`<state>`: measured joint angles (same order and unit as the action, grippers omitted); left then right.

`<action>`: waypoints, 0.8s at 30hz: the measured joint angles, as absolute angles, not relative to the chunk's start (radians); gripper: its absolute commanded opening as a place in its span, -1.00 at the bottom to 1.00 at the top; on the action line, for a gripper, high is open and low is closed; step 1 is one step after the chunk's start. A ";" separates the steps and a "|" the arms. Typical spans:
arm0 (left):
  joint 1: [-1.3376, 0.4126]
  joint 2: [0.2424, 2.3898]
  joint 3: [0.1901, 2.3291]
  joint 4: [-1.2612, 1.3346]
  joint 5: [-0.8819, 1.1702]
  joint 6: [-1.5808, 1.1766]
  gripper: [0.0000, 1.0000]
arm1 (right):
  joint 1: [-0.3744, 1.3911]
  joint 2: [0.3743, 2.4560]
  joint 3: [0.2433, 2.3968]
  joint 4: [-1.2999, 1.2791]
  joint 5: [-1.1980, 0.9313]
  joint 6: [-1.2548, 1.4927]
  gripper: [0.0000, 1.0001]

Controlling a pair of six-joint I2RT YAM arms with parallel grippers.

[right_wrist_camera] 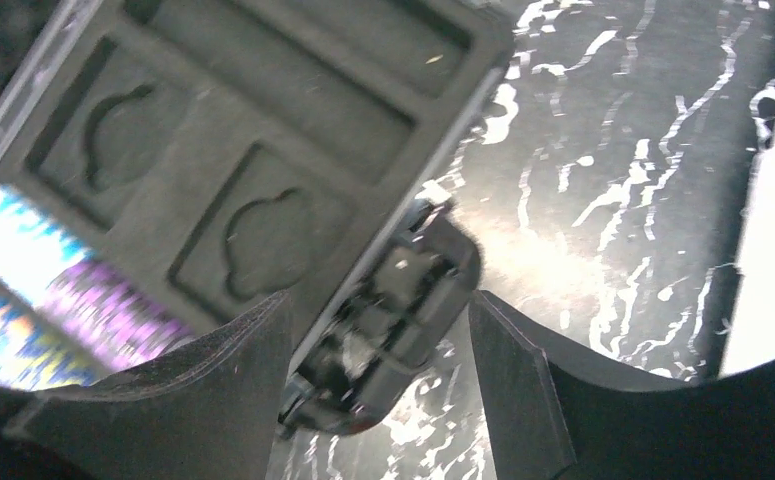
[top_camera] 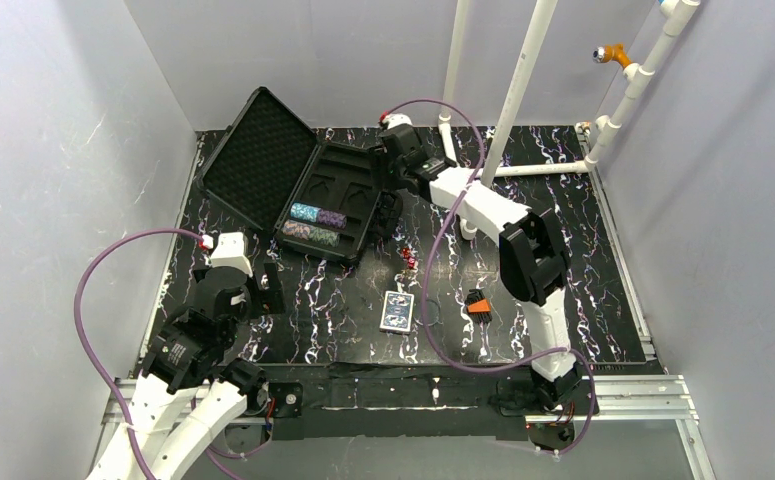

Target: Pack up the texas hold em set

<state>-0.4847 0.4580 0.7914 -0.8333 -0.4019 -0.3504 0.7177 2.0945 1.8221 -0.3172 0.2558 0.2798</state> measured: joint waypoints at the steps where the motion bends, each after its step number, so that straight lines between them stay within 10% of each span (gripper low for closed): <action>1: -0.484 0.458 0.791 -0.833 -0.402 -0.350 0.97 | 0.694 2.104 1.829 -0.318 0.256 0.293 0.43; 24: -0.481 0.455 0.791 -0.823 -0.402 -0.348 0.97 | 0.638 2.318 1.962 -0.305 0.142 0.450 -0.02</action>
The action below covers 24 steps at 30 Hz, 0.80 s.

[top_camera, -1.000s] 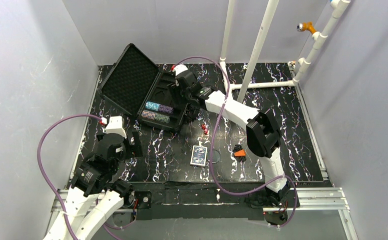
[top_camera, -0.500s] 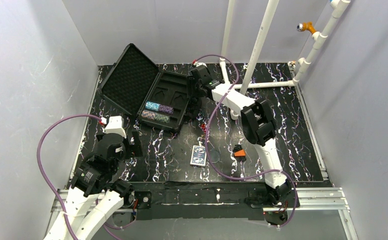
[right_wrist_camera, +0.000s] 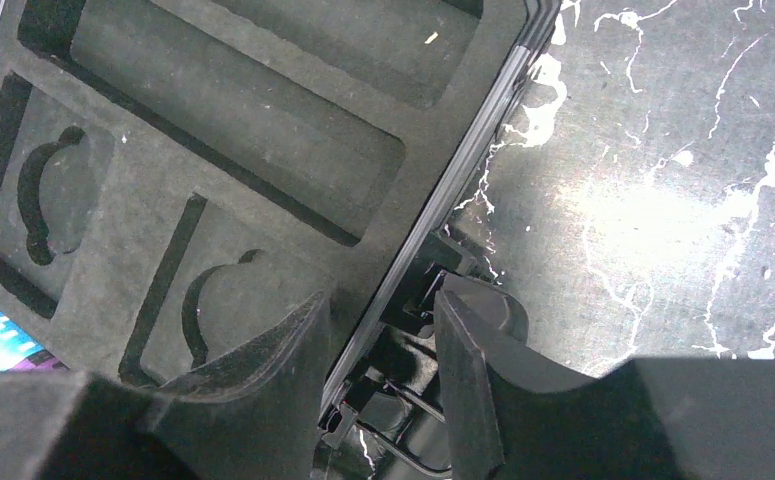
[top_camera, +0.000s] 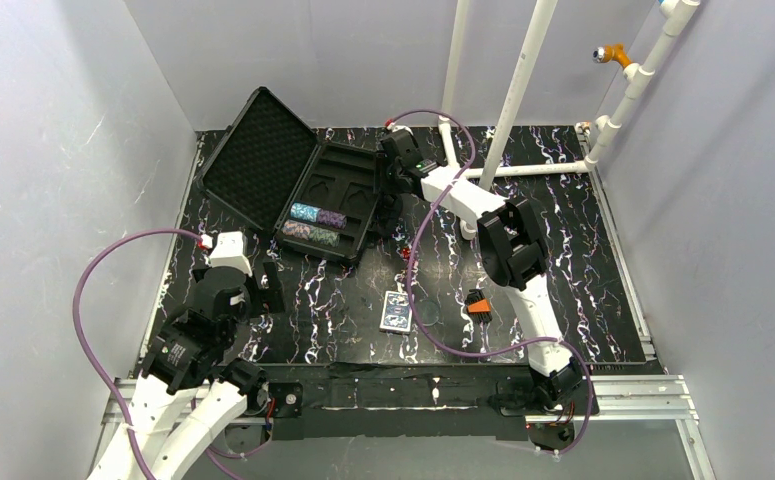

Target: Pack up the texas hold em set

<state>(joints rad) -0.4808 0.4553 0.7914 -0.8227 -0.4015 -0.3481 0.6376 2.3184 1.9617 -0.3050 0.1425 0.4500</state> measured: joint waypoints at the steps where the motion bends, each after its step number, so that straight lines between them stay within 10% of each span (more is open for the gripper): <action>1: -0.481 0.455 0.791 -0.823 -0.402 -0.348 0.97 | 0.637 2.318 1.959 -0.305 0.143 0.451 -0.03; 24: -0.481 0.428 0.791 -0.823 -0.399 -0.348 0.97 | 0.649 2.286 1.875 -0.268 0.147 0.526 -0.01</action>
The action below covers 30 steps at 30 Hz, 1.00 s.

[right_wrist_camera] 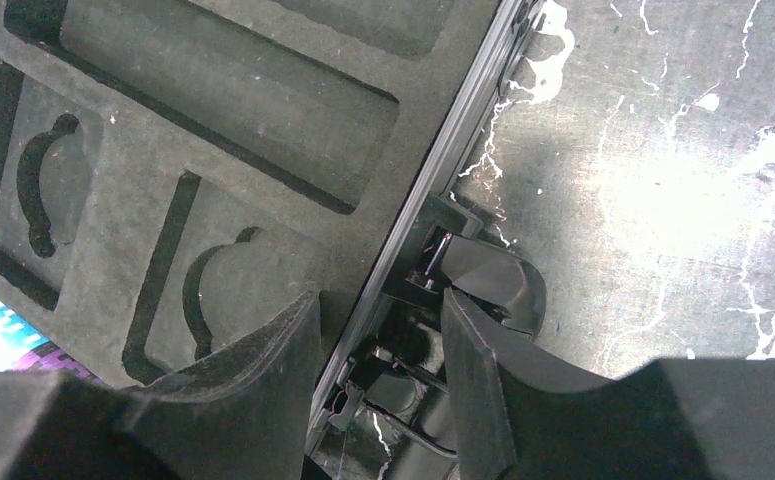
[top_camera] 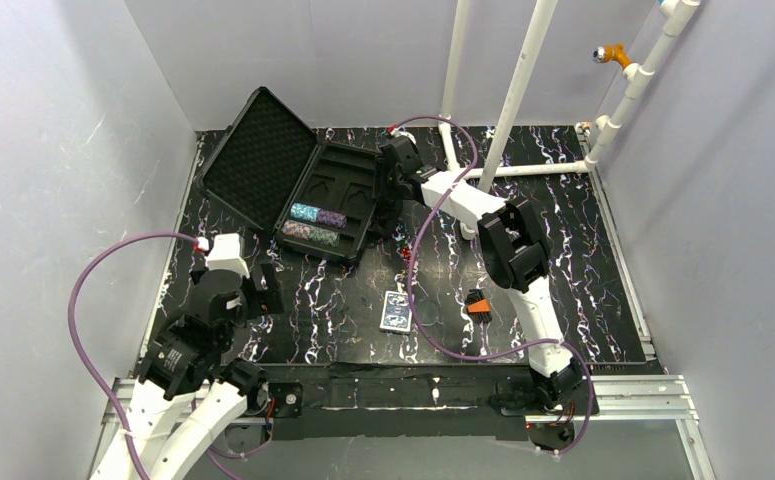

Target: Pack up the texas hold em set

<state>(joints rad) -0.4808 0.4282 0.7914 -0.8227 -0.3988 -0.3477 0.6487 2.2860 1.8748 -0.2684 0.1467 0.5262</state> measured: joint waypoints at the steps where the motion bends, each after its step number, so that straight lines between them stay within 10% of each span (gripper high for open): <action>1: -0.481 0.426 0.791 -0.822 -0.399 -0.348 0.97 | 0.650 2.286 1.875 -0.270 0.150 0.528 -0.03; 30: -0.481 0.395 0.791 -0.823 -0.380 -0.348 0.97 | 0.799 2.193 1.751 -0.290 0.188 0.626 0.01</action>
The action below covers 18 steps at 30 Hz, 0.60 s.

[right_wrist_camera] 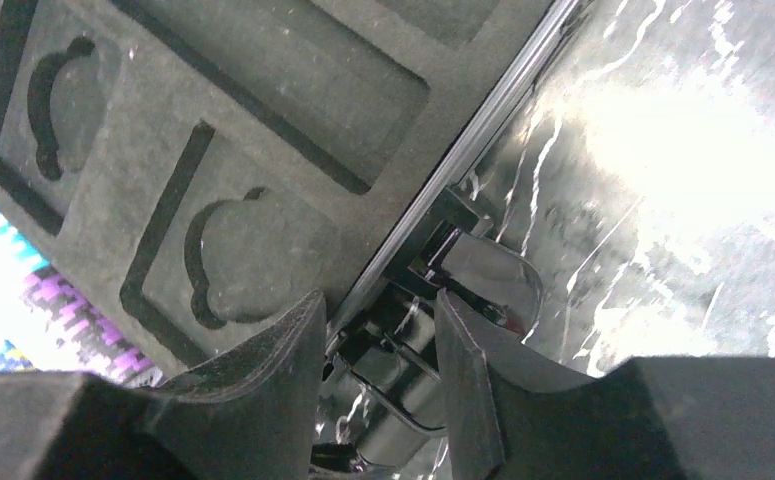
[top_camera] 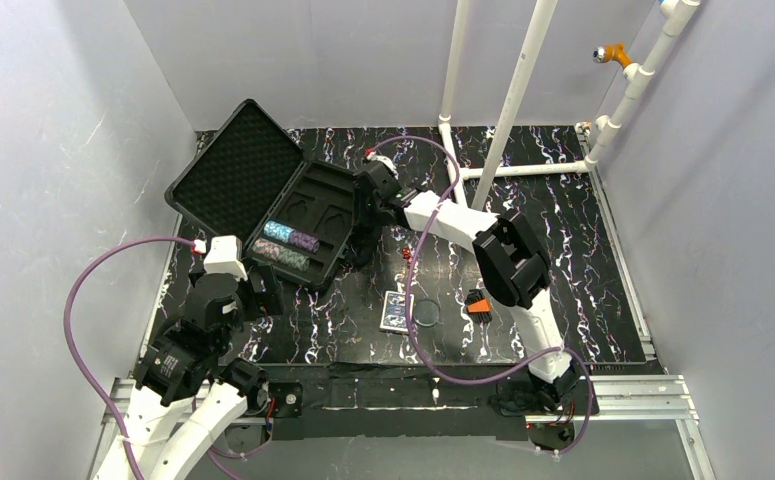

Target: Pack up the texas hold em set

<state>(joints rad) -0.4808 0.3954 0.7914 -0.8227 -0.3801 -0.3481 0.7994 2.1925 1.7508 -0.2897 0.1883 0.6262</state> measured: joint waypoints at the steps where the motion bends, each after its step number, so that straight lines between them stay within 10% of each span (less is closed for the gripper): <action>1: -0.481 0.395 0.791 -0.823 -0.380 -0.348 0.97 | 0.806 2.184 1.740 -0.290 0.184 0.625 0.00; 18: -0.481 0.395 0.791 -0.822 -0.376 -0.348 0.97 | 0.914 1.956 1.371 -0.385 0.135 0.600 -0.05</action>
<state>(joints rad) -0.4808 0.3954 0.7914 -0.8223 -0.3759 -0.3477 0.9142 1.9560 1.3708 -0.3855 0.1349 0.5999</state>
